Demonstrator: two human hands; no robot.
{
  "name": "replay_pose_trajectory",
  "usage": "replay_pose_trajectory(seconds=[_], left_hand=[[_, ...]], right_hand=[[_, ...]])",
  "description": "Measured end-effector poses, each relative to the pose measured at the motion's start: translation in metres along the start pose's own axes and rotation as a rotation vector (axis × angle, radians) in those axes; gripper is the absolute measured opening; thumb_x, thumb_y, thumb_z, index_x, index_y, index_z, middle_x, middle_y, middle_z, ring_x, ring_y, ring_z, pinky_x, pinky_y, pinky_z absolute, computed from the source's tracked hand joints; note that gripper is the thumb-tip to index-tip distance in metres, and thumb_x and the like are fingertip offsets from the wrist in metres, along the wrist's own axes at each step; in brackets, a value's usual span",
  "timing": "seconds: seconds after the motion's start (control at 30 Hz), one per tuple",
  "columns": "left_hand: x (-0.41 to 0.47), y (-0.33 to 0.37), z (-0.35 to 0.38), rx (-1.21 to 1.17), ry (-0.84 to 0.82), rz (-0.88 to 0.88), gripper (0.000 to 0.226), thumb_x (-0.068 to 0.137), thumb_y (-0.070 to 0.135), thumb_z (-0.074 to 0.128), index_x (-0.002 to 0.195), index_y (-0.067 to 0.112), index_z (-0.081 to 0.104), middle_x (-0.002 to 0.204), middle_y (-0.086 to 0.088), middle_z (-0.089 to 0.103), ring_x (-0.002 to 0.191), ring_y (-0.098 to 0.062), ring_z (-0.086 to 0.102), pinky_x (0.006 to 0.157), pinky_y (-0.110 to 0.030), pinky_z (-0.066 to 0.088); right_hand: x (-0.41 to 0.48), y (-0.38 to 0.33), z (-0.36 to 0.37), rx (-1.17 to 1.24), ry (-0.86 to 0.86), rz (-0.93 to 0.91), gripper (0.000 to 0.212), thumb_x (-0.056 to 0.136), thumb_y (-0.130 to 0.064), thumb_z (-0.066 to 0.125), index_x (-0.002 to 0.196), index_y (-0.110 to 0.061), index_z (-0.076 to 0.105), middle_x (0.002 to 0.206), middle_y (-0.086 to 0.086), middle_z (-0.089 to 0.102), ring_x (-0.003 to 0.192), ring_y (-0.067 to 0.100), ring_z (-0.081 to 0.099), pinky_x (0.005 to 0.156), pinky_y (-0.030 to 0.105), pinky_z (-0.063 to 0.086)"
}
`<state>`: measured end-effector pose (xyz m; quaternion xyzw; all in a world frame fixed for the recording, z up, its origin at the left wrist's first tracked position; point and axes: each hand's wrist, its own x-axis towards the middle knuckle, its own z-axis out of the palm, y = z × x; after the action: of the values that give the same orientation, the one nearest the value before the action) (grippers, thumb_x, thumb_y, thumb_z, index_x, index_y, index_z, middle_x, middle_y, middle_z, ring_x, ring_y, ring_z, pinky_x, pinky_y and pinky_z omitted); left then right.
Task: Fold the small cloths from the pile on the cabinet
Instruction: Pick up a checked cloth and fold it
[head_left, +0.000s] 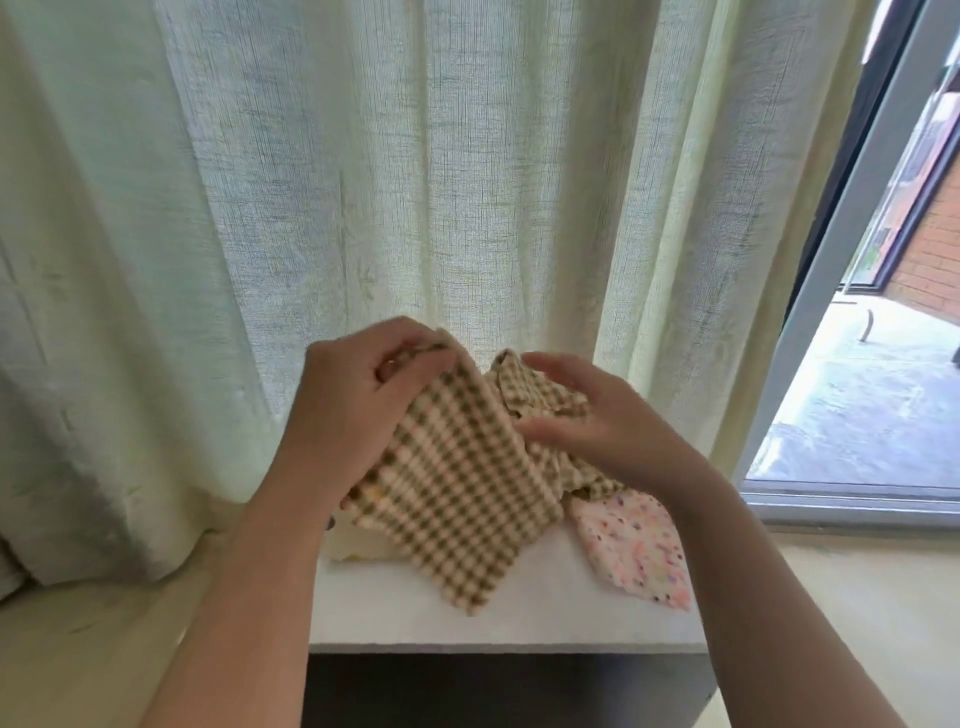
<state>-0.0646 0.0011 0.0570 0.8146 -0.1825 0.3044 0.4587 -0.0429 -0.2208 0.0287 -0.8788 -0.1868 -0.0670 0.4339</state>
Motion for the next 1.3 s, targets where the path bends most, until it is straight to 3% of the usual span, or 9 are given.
replay_pose_trajectory(seconds=[0.07, 0.17, 0.23, 0.37, 0.5, 0.63, 0.8, 1.1, 1.3], left_hand=[[-0.001, 0.007, 0.005, -0.021, -0.082, 0.062, 0.003, 0.08, 0.04, 0.067, 0.082, 0.04, 0.07, 0.076, 0.015, 0.07, 0.075, -0.008, 0.065, 0.066, -0.013, 0.047], [-0.001, 0.013, 0.008, -0.061, -0.12, 0.029, 0.015, 0.072, 0.05, 0.065, 0.079, 0.038, 0.07, 0.071, 0.012, 0.069, 0.068, -0.006, 0.062, 0.062, -0.011, 0.045], [0.0, 0.013, 0.002, -0.091, -0.163, -0.093, 0.02, 0.065, 0.052, 0.072, 0.08, 0.037, 0.071, 0.074, 0.009, 0.07, 0.07, -0.006, 0.064, 0.064, -0.013, 0.049], [-0.002, 0.001, -0.012, 0.009, -0.373, -0.293, 0.018, 0.073, 0.033, 0.08, 0.089, 0.03, 0.073, 0.082, 0.006, 0.074, 0.076, -0.011, 0.07, 0.069, -0.025, 0.056], [-0.003, -0.006, -0.011, -0.125, -0.251, -0.318, 0.004, 0.082, 0.017, 0.074, 0.085, 0.014, 0.074, 0.078, -0.008, 0.072, 0.057, -0.005, 0.063, 0.052, -0.016, 0.048], [0.001, -0.011, -0.008, -0.376, -0.102, -0.373, 0.012, 0.083, 0.01, 0.071, 0.094, 0.006, 0.07, 0.093, -0.009, 0.074, 0.087, -0.02, 0.07, 0.086, -0.033, 0.054], [0.001, -0.004, -0.003, -0.511, -0.186, -0.336, 0.008, 0.082, 0.006, 0.069, 0.085, 0.014, 0.067, 0.09, -0.017, 0.068, 0.086, -0.019, 0.067, 0.081, -0.028, 0.053], [-0.005, 0.009, -0.001, -0.51, -0.311, -0.234, 0.02, 0.075, 0.023, 0.067, 0.091, 0.027, 0.078, 0.096, -0.002, 0.076, 0.093, -0.021, 0.072, 0.081, -0.039, 0.059], [-0.004, 0.013, 0.001, -0.381, -0.203, -0.225, 0.015, 0.084, 0.008, 0.07, 0.091, 0.02, 0.077, 0.089, 0.0, 0.076, 0.089, -0.019, 0.073, 0.079, -0.032, 0.059]], right_hand=[[0.002, -0.008, 0.012, 0.042, -0.073, -0.064, 0.066, 0.073, -0.058, 0.073, 0.133, -0.038, 0.054, 0.133, -0.021, 0.057, 0.123, -0.001, 0.052, 0.106, 0.036, 0.041], [0.004, -0.016, 0.025, 0.241, -0.048, -0.117, 0.041, 0.08, -0.04, 0.068, 0.111, -0.013, 0.069, 0.107, 0.013, 0.07, 0.103, 0.029, 0.067, 0.094, 0.056, 0.05], [0.004, -0.019, 0.025, 0.327, 0.037, -0.089, 0.032, 0.085, -0.033, 0.065, 0.103, -0.006, 0.069, 0.101, 0.024, 0.067, 0.091, 0.028, 0.067, 0.09, 0.056, 0.05], [0.0, -0.011, 0.023, 0.616, 0.203, 0.043, 0.02, 0.095, -0.021, 0.058, 0.101, -0.005, 0.068, 0.094, 0.009, 0.071, 0.084, 0.015, 0.066, 0.074, 0.03, 0.056], [0.0, -0.008, 0.022, 0.717, 0.25, 0.115, 0.023, 0.098, -0.013, 0.048, 0.095, -0.006, 0.07, 0.087, 0.006, 0.068, 0.078, 0.015, 0.064, 0.069, 0.025, 0.054], [0.001, -0.01, 0.023, 0.721, 0.2, 0.122, 0.048, 0.094, -0.005, 0.041, 0.059, -0.026, 0.067, 0.064, -0.008, 0.062, 0.064, 0.007, 0.058, 0.06, 0.02, 0.046], [0.003, -0.012, 0.029, 0.732, 0.207, 0.125, 0.038, 0.091, 0.0, 0.04, 0.081, -0.016, 0.074, 0.091, 0.006, 0.074, 0.09, 0.02, 0.067, 0.085, 0.038, 0.054], [0.001, -0.013, 0.024, 0.685, 0.243, 0.196, 0.03, 0.082, -0.025, 0.046, 0.087, 0.002, 0.058, 0.089, 0.012, 0.059, 0.087, 0.024, 0.055, 0.083, 0.042, 0.043], [-0.009, -0.025, 0.013, 0.564, 0.316, 0.059, 0.028, 0.092, -0.006, 0.051, 0.113, -0.02, 0.063, 0.105, 0.001, 0.073, 0.094, 0.01, 0.069, 0.074, 0.021, 0.054]])
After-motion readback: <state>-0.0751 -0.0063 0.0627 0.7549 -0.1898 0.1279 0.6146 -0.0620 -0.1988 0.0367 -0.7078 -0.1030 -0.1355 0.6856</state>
